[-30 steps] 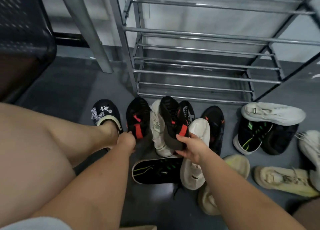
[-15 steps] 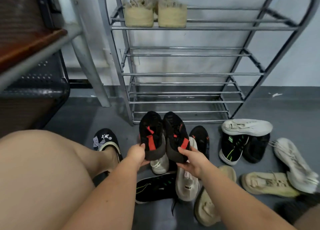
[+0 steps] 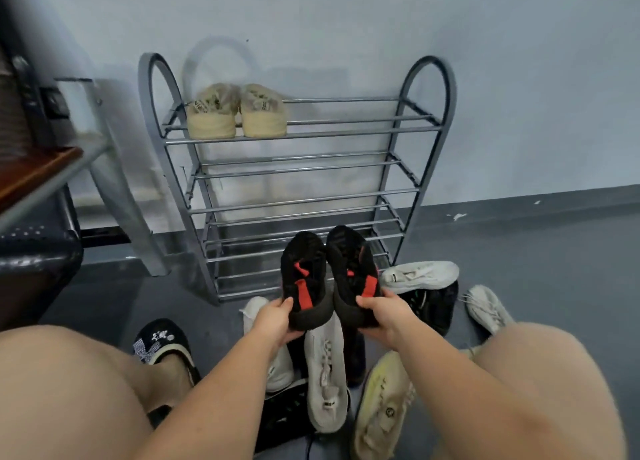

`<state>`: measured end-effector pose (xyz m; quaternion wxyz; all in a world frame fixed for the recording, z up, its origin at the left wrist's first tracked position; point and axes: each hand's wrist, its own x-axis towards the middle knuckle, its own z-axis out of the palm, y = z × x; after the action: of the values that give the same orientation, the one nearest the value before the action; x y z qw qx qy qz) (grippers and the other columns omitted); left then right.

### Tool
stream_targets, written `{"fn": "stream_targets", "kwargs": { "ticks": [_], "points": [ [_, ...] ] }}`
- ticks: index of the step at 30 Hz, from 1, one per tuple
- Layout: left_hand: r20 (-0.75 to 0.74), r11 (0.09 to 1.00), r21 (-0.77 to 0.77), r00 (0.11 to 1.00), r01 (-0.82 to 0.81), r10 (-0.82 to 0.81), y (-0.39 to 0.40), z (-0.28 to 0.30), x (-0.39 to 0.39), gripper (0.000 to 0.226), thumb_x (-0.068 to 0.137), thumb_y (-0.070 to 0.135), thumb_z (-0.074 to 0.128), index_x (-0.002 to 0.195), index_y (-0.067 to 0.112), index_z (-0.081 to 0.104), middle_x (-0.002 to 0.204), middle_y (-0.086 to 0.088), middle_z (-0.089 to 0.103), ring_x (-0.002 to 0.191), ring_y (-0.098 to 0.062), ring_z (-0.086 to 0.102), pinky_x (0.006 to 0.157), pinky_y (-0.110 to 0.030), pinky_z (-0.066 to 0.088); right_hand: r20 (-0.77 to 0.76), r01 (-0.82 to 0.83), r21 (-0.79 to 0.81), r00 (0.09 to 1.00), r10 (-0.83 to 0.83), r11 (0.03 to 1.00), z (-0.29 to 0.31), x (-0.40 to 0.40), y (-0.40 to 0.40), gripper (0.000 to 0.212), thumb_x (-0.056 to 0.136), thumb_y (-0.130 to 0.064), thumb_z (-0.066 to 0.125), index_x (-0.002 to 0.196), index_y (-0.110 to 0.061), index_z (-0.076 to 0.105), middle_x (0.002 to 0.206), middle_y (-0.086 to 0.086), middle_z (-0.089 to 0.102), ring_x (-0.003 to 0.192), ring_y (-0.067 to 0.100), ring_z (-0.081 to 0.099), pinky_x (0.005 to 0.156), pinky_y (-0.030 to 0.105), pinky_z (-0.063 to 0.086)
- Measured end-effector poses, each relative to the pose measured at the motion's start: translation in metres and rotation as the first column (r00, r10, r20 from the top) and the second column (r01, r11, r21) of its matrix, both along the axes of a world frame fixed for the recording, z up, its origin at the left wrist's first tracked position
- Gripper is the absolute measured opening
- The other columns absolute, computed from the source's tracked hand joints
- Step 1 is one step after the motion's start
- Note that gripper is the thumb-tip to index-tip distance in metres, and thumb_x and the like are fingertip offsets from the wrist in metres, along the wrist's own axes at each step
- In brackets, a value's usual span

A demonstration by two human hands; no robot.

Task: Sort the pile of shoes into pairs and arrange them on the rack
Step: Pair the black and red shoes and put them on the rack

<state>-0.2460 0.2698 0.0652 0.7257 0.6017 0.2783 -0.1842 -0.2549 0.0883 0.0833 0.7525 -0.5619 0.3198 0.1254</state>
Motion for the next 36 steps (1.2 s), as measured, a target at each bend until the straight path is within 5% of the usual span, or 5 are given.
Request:
{"fn": "stream_targets", "kwargs": {
  "ticks": [5,10,18,23,36],
  "points": [
    [0.09,0.997,0.003,0.993,0.076,-0.076,-0.026,0.046,0.01,0.028,0.098,0.018,0.043,0.121,0.006,0.054,0.115,-0.018,0.059,0.086,-0.028,0.059,0.052,-0.034,0.053,0.065,0.052,-0.03,0.997,-0.05,0.998,0.047,-0.007,-0.024,0.038,0.086,0.003,0.058,0.121,-0.011,0.053,0.114,0.017,0.062,0.095,0.034,0.061,0.082,0.051,0.052],
    [0.163,0.988,-0.044,0.977,0.149,-0.14,-0.05,0.09,0.016,0.018,0.097,0.019,0.046,0.104,0.008,0.059,0.091,-0.011,0.065,0.074,-0.021,0.062,0.044,-0.029,0.055,0.107,0.111,-0.036,0.988,-0.107,0.993,0.095,-0.016,-0.052,0.031,0.087,-0.002,0.061,0.116,-0.013,0.055,0.09,0.011,0.063,0.074,0.024,0.06,0.058,0.039,0.052],
    [0.268,0.968,-0.018,0.934,0.251,-0.237,-0.082,0.144,0.02,0.012,0.093,0.019,0.053,0.094,0.01,0.06,0.085,-0.008,0.065,0.075,-0.021,0.062,0.066,-0.037,0.056,0.129,0.195,-0.019,0.973,-0.191,0.981,0.146,-0.039,-0.085,0.028,0.084,-0.009,0.068,0.109,-0.008,0.058,0.102,0.014,0.061,0.081,0.025,0.06,0.052,0.034,0.05],
    [0.303,0.961,-0.077,0.924,0.267,-0.232,-0.097,0.169,0.018,0.013,0.092,0.017,0.055,0.087,0.007,0.061,0.081,-0.009,0.067,0.071,-0.022,0.064,0.044,-0.029,0.054,0.179,0.245,0.0,0.954,-0.241,0.97,0.174,-0.052,-0.1,0.027,0.083,-0.008,0.068,0.108,-0.006,0.057,0.091,0.013,0.06,0.078,0.026,0.06,0.053,0.035,0.051],
    [0.437,0.942,-0.153,0.876,0.297,-0.205,-0.12,0.221,0.024,0.013,0.092,0.017,0.055,0.098,0.007,0.061,0.084,-0.008,0.068,0.065,-0.02,0.068,0.049,-0.029,0.057,0.303,0.292,0.043,0.907,-0.291,0.956,0.226,-0.049,-0.119,0.015,0.083,-0.007,0.068,0.094,-0.009,0.059,0.085,0.011,0.062,0.077,0.024,0.062,0.049,0.032,0.053]
  ]
}}
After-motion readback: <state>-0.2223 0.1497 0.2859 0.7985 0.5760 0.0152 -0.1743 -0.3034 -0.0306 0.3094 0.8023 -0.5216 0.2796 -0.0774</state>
